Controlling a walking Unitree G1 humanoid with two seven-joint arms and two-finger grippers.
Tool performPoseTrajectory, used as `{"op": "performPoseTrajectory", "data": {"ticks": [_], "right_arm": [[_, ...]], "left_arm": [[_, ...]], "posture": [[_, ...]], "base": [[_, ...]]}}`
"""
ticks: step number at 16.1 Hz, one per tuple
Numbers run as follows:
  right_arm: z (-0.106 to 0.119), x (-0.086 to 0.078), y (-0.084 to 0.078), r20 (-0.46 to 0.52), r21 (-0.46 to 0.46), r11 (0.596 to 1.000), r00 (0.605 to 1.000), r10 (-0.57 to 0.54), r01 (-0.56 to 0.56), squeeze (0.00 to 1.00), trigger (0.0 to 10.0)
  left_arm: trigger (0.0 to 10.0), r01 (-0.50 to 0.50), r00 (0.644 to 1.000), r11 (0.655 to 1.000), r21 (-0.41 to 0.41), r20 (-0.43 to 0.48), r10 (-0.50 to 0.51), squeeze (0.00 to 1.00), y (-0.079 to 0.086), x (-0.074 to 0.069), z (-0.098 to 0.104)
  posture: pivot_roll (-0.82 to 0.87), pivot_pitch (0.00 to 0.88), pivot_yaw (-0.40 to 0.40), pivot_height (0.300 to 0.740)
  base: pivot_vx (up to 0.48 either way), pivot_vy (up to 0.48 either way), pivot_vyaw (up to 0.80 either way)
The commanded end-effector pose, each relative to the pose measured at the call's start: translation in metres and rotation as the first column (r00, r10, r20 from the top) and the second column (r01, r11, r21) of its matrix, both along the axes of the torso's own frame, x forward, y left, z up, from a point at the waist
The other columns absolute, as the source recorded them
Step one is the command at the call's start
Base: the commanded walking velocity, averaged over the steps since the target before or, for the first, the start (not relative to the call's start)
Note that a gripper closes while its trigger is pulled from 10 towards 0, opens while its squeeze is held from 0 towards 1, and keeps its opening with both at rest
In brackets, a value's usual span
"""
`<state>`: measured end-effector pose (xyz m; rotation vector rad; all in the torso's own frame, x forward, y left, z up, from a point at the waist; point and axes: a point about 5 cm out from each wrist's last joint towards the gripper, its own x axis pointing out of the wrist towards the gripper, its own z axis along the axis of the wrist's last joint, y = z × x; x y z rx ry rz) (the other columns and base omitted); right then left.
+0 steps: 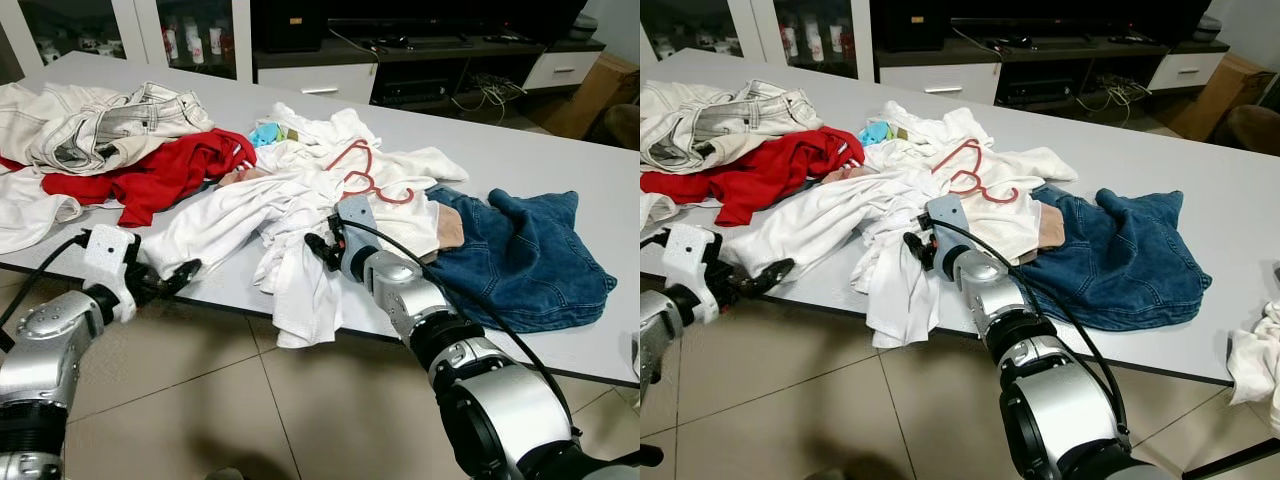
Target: Hang hanger
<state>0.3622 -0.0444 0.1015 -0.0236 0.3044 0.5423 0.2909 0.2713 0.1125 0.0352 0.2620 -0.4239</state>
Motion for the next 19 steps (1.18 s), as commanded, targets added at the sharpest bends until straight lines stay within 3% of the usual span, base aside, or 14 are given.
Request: {"op": "performPoseTrajectory", "data": {"ticks": [1, 2, 3, 5, 7, 10, 11, 16, 18, 19], "right_arm": [[0.006, 0.004, -0.005, 0.024, 0.017, 1.0, 0.999, -0.027, 0.026, 0.0, 10.0], [0.005, 0.004, -0.007, 0.024, 0.022, 0.999, 0.999, -0.031, 0.031, 0.0, 10.0], [0.005, 0.004, -0.008, 0.024, 0.024, 0.999, 0.999, -0.033, 0.032, 0.0, 10.0], [0.004, 0.004, -0.01, 0.021, 0.029, 0.999, 0.999, -0.039, 0.038, 0.0, 10.0], [0.004, 0.004, -0.011, 0.02, 0.032, 0.999, 0.999, -0.038, 0.037, 0.0, 10.0], [0.005, 0.004, -0.01, 0.021, 0.039, 0.999, 0.999, -0.032, 0.031, 0.0, 10.0], [0.005, 0.003, -0.009, 0.022, 0.043, 0.999, 0.999, -0.027, 0.026, 0.0, 10.0], [0.009, 0.002, -0.004, 0.047, 0.082, 0.996, 0.999, 0.011, -0.015, 0.0, 10.0], [0.02, 0.005, -0.007, 0.089, 0.134, 0.991, 0.996, -0.002, -0.01, 0.0, 10.0], [0.022, 0.005, -0.008, 0.093, 0.143, 0.99, 0.996, -0.004, -0.009, 0.0, 10.0]], "left_arm": [[10.0, 0.073, 0.997, 0.995, -0.071, 0.033, -0.07, 0.0, -0.014, 0.001, 0.007], [10.0, 0.139, 0.988, 0.979, -0.151, 0.087, -0.127, 0.0, -0.025, -0.001, 0.012], [10.0, 0.154, 0.985, 0.973, -0.17, 0.104, -0.138, 0.0, -0.027, -0.002, 0.014], [10.0, 0.029, 0.994, 0.998, -0.055, 0.106, -0.023, 0.0, -0.005, 0.002, 0.013], [10.0, -0.074, 0.988, 0.996, 0.05, 0.138, 0.067, 0.0, 0.016, 0.005, 0.018], [10.0, -0.193, 0.955, 0.981, 0.031, 0.235, 0.181, 0.0, 0.033, 0.009, 0.037], [10.0, -0.192, 0.951, 0.981, 0.01, 0.249, 0.184, 0.0, 0.031, 0.009, 0.039], [10.0, -0.027, 0.964, 0.99, -0.139, 0.26, 0.063, 0.0, -0.008, 0.011, 0.033], [10.0, 0.1, 0.96, 0.976, -0.196, 0.277, -0.043, 0.0, -0.032, 0.006, 0.035], [10.0, 0.118, 0.958, 0.972, -0.204, 0.281, -0.057, 0.0, -0.035, 0.005, 0.035]], "posture": [[0.07, 0.0, -0.092, 0.74], [0.06, 0.0, -0.089, 0.74], [0.06, 0.0, -0.089, 0.74], [0.06, 0.0, -0.091, 0.74], [0.06, 0.0, -0.091, 0.74], [0.07, 0.0, -0.096, 0.74], [0.07, 0.0, -0.097, 0.74], [0.06, 0.0, -0.092, 0.74], [0.06, 0.0, -0.09, 0.74], [0.06, 0.0, -0.09, 0.74]], "base": [[0.0, 0.0, 0.0], [0.0, 0.0, 0.0], [0.0, 0.0, 0.0], [0.0, 0.0, 0.0], [0.0, 0.0, 0.0], [0.0, 0.0, 0.0], [0.0, 0.0, 0.0], [0.0, 0.0, 0.0], [0.0, 0.0, 0.0], [0.0, 0.0, 0.0]]}}
